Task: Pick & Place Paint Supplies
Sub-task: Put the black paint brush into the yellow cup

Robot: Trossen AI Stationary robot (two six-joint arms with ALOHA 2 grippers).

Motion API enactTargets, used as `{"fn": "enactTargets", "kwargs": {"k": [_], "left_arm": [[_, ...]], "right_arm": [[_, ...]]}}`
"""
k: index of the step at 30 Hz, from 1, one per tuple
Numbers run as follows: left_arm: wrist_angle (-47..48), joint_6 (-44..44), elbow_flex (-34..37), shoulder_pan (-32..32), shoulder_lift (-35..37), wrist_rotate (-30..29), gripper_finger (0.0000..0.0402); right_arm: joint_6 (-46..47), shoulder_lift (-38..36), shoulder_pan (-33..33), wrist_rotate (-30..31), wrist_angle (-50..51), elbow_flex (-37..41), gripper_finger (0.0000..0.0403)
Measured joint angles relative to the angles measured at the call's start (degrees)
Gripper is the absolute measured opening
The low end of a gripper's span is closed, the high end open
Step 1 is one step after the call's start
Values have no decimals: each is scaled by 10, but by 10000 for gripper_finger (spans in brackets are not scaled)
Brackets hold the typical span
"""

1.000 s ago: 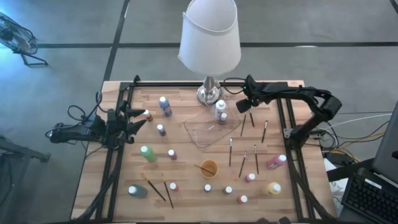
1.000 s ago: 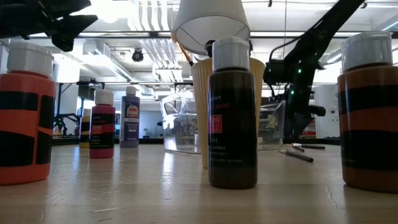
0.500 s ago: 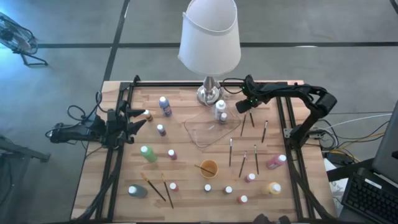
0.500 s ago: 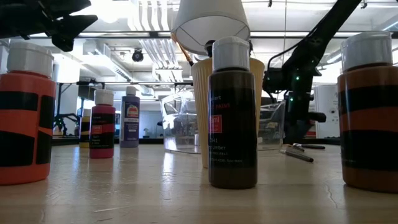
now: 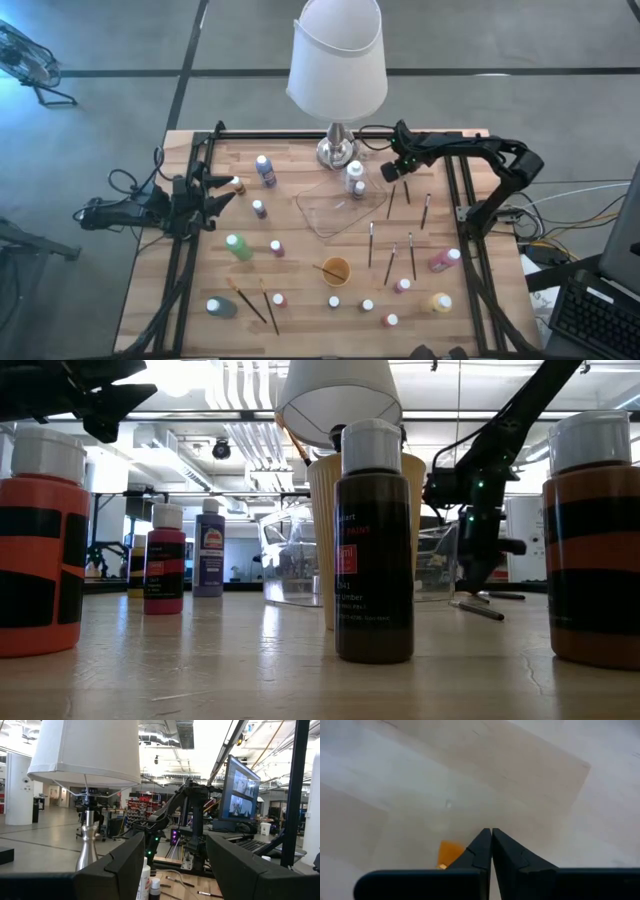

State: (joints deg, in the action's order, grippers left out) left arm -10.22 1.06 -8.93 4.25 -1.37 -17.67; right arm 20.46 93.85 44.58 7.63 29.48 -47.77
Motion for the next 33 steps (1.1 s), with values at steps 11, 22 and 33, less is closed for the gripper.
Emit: {"fn": "enactTargets", "kwargs": {"k": [11, 22, 33], "left_arm": [[0, 0, 0, 0, 0, 0, 218], [0, 0, 0, 0, 0, 0, 218], [0, 0, 0, 0, 0, 0, 218]], "right_arm": [[-17, -67, -1, 4, 41, 0, 8], [-20, -260, -54, 0, 108, 0, 8], [21, -435, -250, 17, 102, 15, 8]]}}
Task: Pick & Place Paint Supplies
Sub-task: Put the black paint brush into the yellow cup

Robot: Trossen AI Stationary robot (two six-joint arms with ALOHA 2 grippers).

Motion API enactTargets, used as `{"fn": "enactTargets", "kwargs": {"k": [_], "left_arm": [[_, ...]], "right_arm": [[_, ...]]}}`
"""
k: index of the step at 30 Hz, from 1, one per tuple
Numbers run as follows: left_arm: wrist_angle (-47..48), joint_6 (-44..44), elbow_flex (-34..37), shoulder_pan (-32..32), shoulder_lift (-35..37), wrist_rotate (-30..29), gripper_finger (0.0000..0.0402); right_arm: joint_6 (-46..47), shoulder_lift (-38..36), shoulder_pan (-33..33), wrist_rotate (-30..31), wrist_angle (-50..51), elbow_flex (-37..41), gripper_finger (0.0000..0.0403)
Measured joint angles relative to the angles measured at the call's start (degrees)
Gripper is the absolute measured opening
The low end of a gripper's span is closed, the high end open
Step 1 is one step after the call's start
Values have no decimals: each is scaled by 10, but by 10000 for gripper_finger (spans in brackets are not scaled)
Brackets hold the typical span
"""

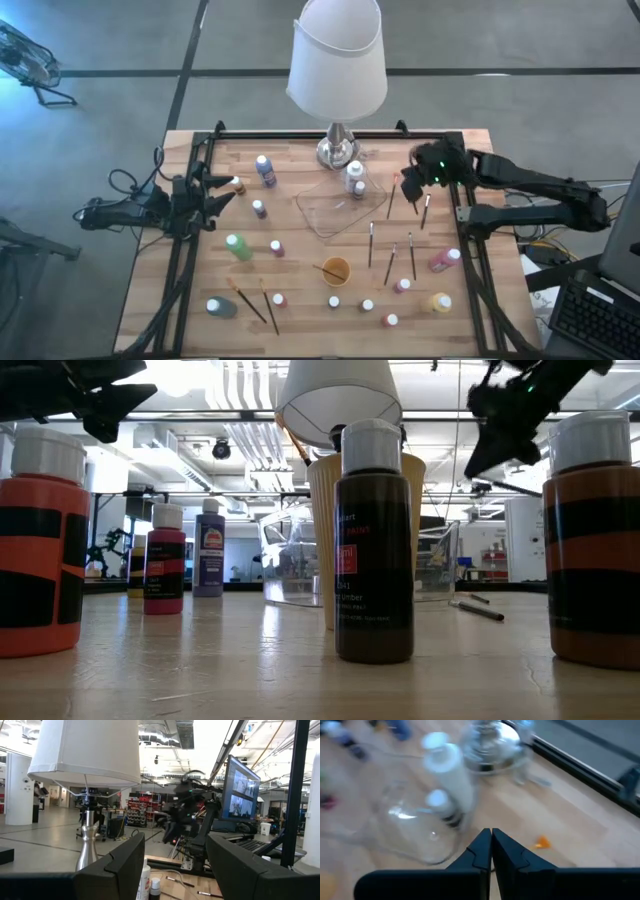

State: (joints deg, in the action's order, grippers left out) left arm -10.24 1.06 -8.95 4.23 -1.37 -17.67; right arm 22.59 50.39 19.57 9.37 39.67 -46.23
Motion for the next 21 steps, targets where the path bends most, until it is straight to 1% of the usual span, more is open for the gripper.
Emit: {"fn": "enactTargets", "kwargs": {"k": [4, 7, 10, 16, 21], "left_arm": [[0, 0, 0, 0, 0, 0, 218], [0, 0, 0, 0, 0, 0, 218], [0, 0, 0, 0, 0, 0, 218], [0, 0, 0, 0, 0, 0, 218], [0, 0, 0, 0, 0, 0, 218]], "right_arm": [[1, -30, -89, 12, -60, 19, 8], [-3, -35, -151, 16, -141, 32, 8], [-27, -28, -212, 42, -227, 45, 8], [-115, 21, -323, 107, -420, 69, 8], [-200, 103, -391, 152, -626, 94, 8]]}}
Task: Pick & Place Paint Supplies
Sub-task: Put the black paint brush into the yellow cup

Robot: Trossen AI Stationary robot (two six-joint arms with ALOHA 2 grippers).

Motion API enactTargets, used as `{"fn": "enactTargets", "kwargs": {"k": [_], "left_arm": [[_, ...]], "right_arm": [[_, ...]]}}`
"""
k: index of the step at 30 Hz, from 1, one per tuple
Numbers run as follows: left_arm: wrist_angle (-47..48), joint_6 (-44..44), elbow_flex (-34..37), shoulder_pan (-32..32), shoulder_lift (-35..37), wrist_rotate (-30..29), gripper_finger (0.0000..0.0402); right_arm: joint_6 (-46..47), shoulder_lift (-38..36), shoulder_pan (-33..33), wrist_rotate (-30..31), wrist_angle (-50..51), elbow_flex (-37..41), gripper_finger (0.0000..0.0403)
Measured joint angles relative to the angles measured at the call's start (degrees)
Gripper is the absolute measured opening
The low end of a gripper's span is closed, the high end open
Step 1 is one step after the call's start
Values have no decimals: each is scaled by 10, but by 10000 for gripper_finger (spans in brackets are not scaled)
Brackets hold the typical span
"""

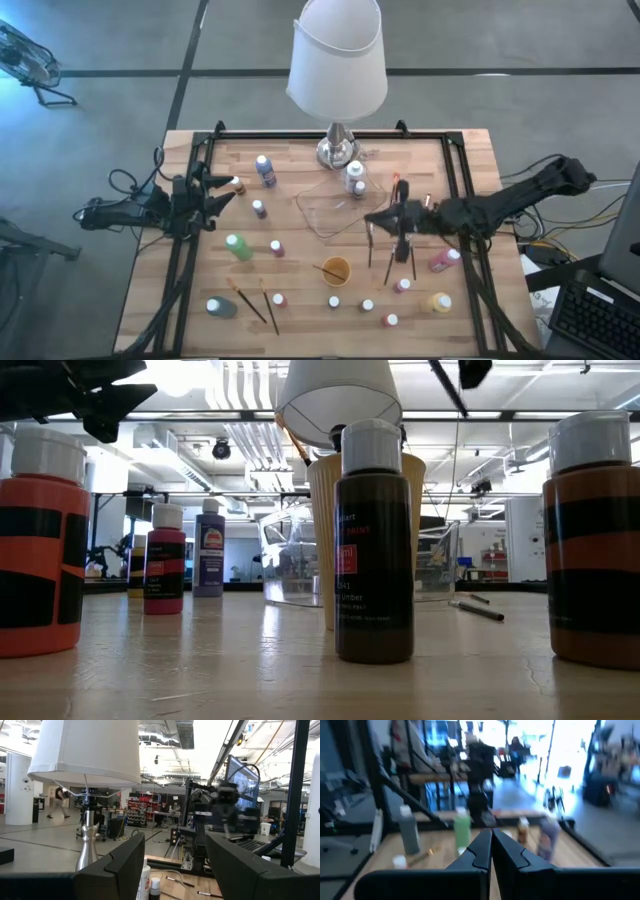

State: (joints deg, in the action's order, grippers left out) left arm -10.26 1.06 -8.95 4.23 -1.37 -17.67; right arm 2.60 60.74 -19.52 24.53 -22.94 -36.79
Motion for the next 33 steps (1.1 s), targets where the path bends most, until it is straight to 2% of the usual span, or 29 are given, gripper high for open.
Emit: {"fn": "enactTargets", "kwargs": {"k": [2, 8, 17, 21, 24, 29, 33], "left_arm": [[0, 0, 0, 0, 0, 0, 218], [0, 0, 0, 0, 0, 0, 218], [0, 0, 0, 0, 0, 0, 218], [0, 0, 0, 0, 0, 0, 218], [0, 0, 0, 0, 0, 0, 218], [0, 0, 0, 0, 0, 0, 218], [0, 0, 0, 0, 0, 0, 218]], "right_arm": [[-25, 42, -18, 15, -84, 7, 8], [-92, 165, -49, 48, -247, 3, 8], [-186, 284, -84, 57, -430, -16, 8], [-198, 332, -87, 57, -497, -16, 8], [-201, 363, -87, 57, -526, -16, 8], [-211, 393, -97, 102, -539, -20, 8], [-208, 403, -103, 102, -540, -20, 8]]}}
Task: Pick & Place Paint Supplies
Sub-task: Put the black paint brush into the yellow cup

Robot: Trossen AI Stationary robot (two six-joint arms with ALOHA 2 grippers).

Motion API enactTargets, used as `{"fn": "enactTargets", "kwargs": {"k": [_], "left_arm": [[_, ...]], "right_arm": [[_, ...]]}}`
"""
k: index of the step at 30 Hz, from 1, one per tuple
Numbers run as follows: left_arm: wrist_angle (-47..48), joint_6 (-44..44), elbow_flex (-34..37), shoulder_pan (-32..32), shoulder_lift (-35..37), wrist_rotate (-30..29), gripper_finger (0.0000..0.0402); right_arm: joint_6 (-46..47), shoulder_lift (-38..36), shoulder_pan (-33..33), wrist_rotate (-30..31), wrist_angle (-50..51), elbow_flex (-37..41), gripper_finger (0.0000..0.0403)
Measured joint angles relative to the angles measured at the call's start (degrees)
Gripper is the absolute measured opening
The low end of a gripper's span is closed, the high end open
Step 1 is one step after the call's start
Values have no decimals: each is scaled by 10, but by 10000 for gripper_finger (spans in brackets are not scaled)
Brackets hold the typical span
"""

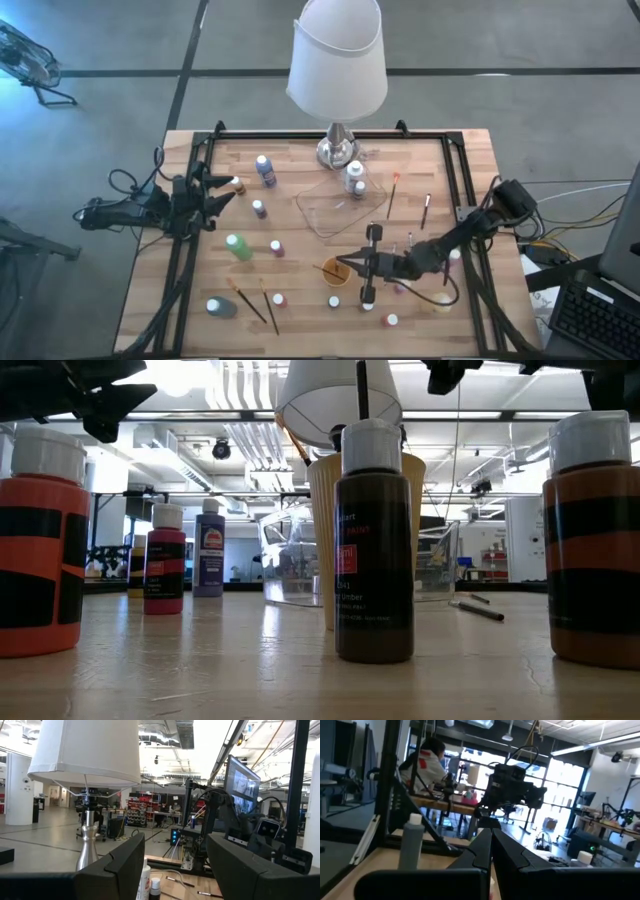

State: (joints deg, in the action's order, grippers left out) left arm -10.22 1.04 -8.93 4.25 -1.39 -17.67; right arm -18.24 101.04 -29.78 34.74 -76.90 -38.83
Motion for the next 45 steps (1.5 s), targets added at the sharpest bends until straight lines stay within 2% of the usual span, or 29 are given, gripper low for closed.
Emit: {"fn": "enactTargets", "kwargs": {"k": [13, 25, 45], "left_arm": [[0, 0, 0, 0, 0, 0, 218], [0, 0, 0, 0, 0, 0, 218], [0, 0, 0, 0, 0, 0, 218]], "right_arm": [[47, 30, 0, 43, 20, 1, 8], [116, 31, 0, 44, 86, 2, 8], [151, 31, 0, 39, 129, 2, 8]]}}
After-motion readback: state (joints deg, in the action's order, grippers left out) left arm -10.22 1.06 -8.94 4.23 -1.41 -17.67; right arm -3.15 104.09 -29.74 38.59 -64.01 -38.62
